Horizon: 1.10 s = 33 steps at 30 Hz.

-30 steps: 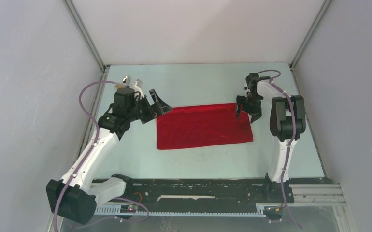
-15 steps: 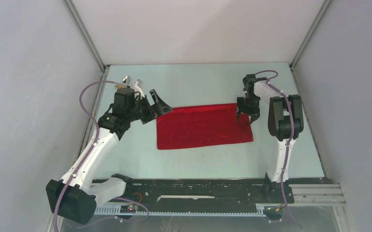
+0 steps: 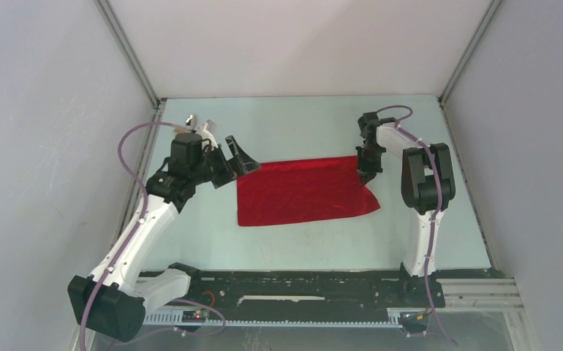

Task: Fold the napkin into a case and place the utensils inside
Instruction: Pick up the rectangle-folded napkin from the center of the board.

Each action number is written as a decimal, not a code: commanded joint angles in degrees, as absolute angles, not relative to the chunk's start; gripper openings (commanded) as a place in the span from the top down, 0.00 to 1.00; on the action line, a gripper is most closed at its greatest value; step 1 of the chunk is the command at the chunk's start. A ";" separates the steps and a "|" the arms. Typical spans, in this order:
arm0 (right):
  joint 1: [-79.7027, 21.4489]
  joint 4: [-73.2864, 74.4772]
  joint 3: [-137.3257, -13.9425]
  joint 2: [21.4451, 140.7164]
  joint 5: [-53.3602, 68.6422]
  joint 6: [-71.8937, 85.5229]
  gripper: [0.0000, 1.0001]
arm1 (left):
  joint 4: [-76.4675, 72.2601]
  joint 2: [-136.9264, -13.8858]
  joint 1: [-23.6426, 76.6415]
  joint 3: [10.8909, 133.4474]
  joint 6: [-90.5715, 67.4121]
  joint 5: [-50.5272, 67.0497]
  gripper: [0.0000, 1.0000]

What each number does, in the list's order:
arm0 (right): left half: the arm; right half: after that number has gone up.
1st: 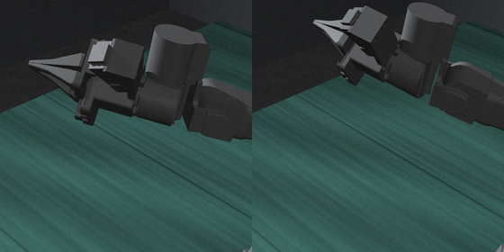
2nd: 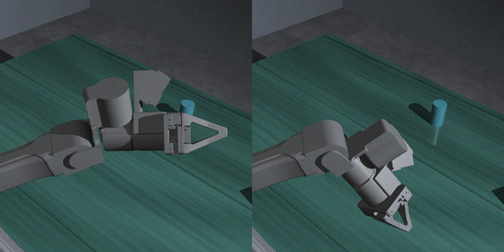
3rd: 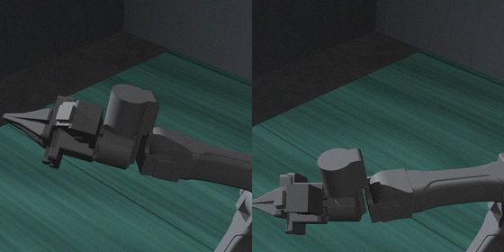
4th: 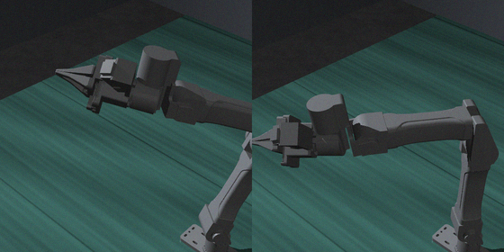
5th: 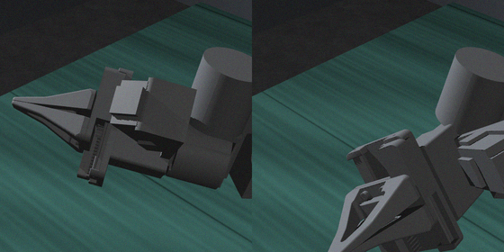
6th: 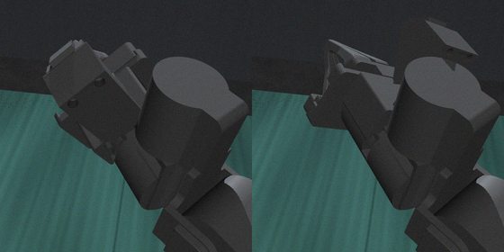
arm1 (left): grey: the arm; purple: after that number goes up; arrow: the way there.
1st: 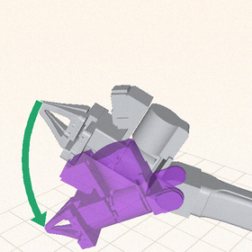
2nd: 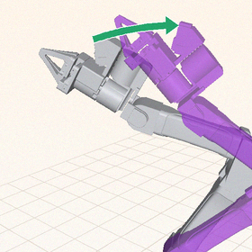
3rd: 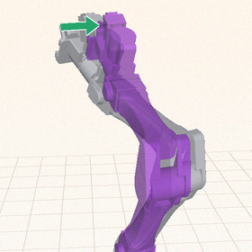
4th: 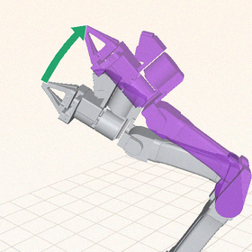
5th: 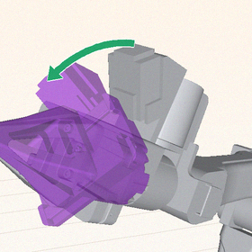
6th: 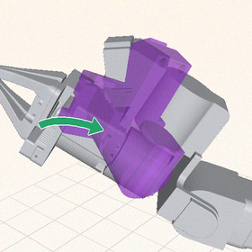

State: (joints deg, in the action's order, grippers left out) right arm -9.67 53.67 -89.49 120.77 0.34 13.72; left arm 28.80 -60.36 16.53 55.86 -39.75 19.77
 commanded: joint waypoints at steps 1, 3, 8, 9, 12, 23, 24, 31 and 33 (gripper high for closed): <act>-9.71 51.31 -88.50 121.10 -2.89 13.35 0.89 | 29.31 -58.62 16.26 58.55 -37.71 20.40 0.00; -9.30 50.85 -87.68 120.04 -3.06 12.83 0.97 | 29.45 -58.62 16.18 58.55 -37.70 20.50 0.00; -8.49 52.14 -86.90 118.73 -5.97 10.52 1.00 | 29.44 -58.61 16.17 58.31 -38.03 20.90 0.00; -8.26 52.76 -86.81 118.74 -6.91 9.88 1.00 | 29.44 -58.50 16.17 58.28 -38.05 21.04 0.00; -6.38 53.26 -85.65 117.81 -8.56 9.20 1.00 | 29.44 -58.30 16.18 58.04 -38.30 21.23 0.00; 1.99 53.03 -83.50 113.69 -14.49 6.55 1.00 | 29.36 -57.58 16.22 57.43 -38.68 22.16 0.00; 1.75 53.22 -83.76 113.35 -14.84 6.59 1.00 | 29.36 -57.45 16.19 57.30 -38.67 22.27 0.00; -6.01 56.52 -84.83 112.43 -17.65 7.94 1.00 | 29.36 -57.08 16.17 56.36 -38.47 22.70 0.00; -9.78 57.74 -85.87 112.56 -17.87 8.69 1.00 | 29.25 -57.25 16.22 56.05 -38.50 22.89 0.00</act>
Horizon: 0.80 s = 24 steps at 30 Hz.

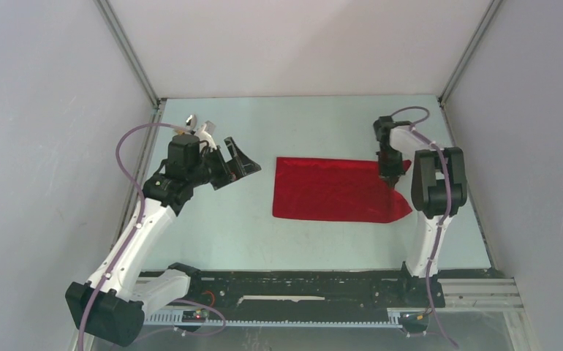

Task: Fold the napkin into a case and place the utensils inside
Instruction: Pick up the rectangle-folded napkin from the center of the board, then fold the rectangle-folded napkin at the center of the board.

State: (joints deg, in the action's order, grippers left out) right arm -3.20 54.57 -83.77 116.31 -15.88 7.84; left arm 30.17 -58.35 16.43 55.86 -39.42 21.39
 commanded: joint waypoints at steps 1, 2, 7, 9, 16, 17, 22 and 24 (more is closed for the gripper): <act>-11.48 58.23 -86.45 112.87 -17.64 8.95 1.00 | 29.07 -57.36 16.24 55.99 -38.54 22.92 0.00; -13.51 58.73 -87.17 113.30 -17.48 9.15 1.00 | 29.01 -57.39 16.18 55.99 -38.53 23.04 0.00; -22.84 62.00 -93.06 118.44 -17.24 10.42 1.00 | 28.92 -56.83 16.17 55.79 -38.45 23.01 0.00; -26.28 63.23 -96.18 120.68 -17.32 10.97 1.00 | 28.96 -56.71 16.17 55.84 -38.28 22.80 0.00; -34.79 65.23 -107.19 127.45 -12.43 12.30 1.00 | 29.44 -56.43 15.95 55.68 -37.97 22.63 0.00; -35.26 65.38 -108.68 128.46 -11.00 12.40 1.00 | 29.45 -56.38 15.91 55.64 -37.97 22.59 0.00; -37.11 64.85 -114.92 132.15 -4.65 13.32 1.00 | 29.64 -55.70 15.76 54.99 -38.05 22.54 0.00; -37.30 63.02 -115.37 132.48 -1.52 13.59 1.00 | 29.75 -55.50 15.52 54.84 -38.06 22.58 0.00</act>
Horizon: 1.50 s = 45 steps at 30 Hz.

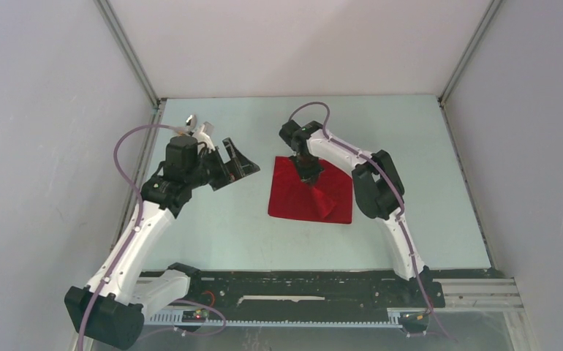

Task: Fold the napkin into a case and place the utensils inside
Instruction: Fold the rectangle-folded napkin at the center of the board.

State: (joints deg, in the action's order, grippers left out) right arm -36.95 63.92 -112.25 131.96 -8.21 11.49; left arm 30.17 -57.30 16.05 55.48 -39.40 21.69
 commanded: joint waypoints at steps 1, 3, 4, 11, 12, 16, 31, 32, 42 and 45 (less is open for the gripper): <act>-37.27 62.73 -115.66 132.78 -0.70 13.78 1.00 | 29.79 -55.46 15.39 54.72 -38.06 22.63 0.00; -37.19 61.78 -116.04 133.12 2.51 14.02 1.00 | 29.88 -55.42 15.25 54.76 -38.06 22.68 0.00; -37.18 61.37 -116.26 133.27 3.60 14.13 1.00 | 29.88 -55.38 15.21 54.76 -38.12 22.68 0.00; -36.75 58.41 -116.21 133.40 10.03 14.59 1.00 | 29.56 -55.22 15.12 53.92 -38.93 22.76 0.00; -36.66 58.17 -116.34 133.50 10.73 14.51 1.00 | 29.45 -54.91 15.12 53.71 -39.06 22.69 0.00; -36.39 57.48 -117.13 133.94 14.13 14.59 1.00 | 29.27 -54.08 15.04 53.17 -39.20 22.31 0.00; -34.92 55.33 -119.33 136.63 20.14 16.07 1.00 | 29.27 -52.93 14.08 52.47 -39.11 23.15 0.00; -34.86 55.28 -119.58 136.81 20.39 16.17 1.00 | 29.27 -52.96 13.94 52.40 -39.03 23.25 0.00; -34.76 55.63 -122.97 138.83 20.79 17.55 1.00 | 29.25 -53.12 12.27 51.99 -38.50 24.72 0.00; -34.80 56.21 -123.62 139.57 21.03 17.59 1.00 | 29.18 -53.33 11.96 52.02 -38.33 25.13 0.00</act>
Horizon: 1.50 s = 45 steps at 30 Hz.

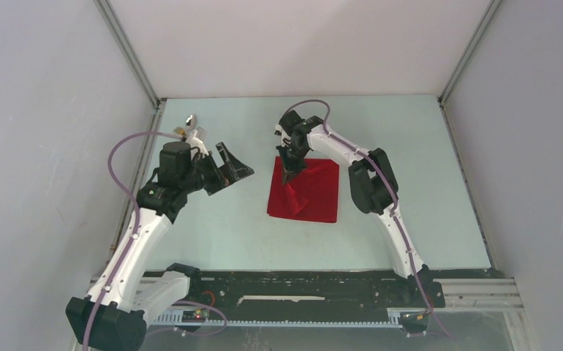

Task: Fold the napkin into a case and place the utensils inside
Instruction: Fold the rectangle-folded napkin at the center of the board.

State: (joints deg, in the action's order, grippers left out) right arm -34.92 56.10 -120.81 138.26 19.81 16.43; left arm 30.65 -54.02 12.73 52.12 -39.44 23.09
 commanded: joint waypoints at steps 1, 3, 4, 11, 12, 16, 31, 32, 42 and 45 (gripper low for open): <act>-34.87 56.43 -123.76 139.77 20.74 17.63 1.00 | 29.18 -53.34 11.95 52.02 -38.28 25.14 0.00; -34.89 56.55 -123.73 139.92 20.47 17.76 0.92 | 29.18 -53.43 11.80 52.03 -38.17 25.18 0.00; -34.85 56.60 -123.73 139.85 20.85 17.78 0.83 | 29.18 -53.50 11.79 51.99 -38.15 25.26 0.00; -35.45 54.65 -123.86 134.91 25.69 20.50 0.33 | 29.01 -53.99 11.63 51.29 -37.80 25.32 0.00; -35.39 54.89 -123.87 134.09 25.71 20.96 0.31 | 29.00 -54.13 11.68 51.25 -37.67 25.39 0.00; -34.85 55.96 -121.64 130.69 25.05 20.57 0.22 | 28.79 -55.09 11.60 50.61 -36.87 25.74 0.00; -24.92 24.15 -80.42 112.58 42.86 26.90 0.19 | 22.90 -60.77 13.32 44.59 -39.80 28.90 0.00; -24.11 23.04 -78.89 112.78 43.55 26.84 0.19 | 22.64 -60.74 13.49 44.37 -40.08 28.76 0.00; -23.51 14.63 -75.25 116.95 46.54 28.13 0.22 | 22.24 -60.30 14.44 44.57 -41.00 28.31 0.00; -23.36 10.63 -75.39 118.54 47.53 29.86 0.24 | 22.39 -59.88 14.43 44.15 -41.09 28.30 0.00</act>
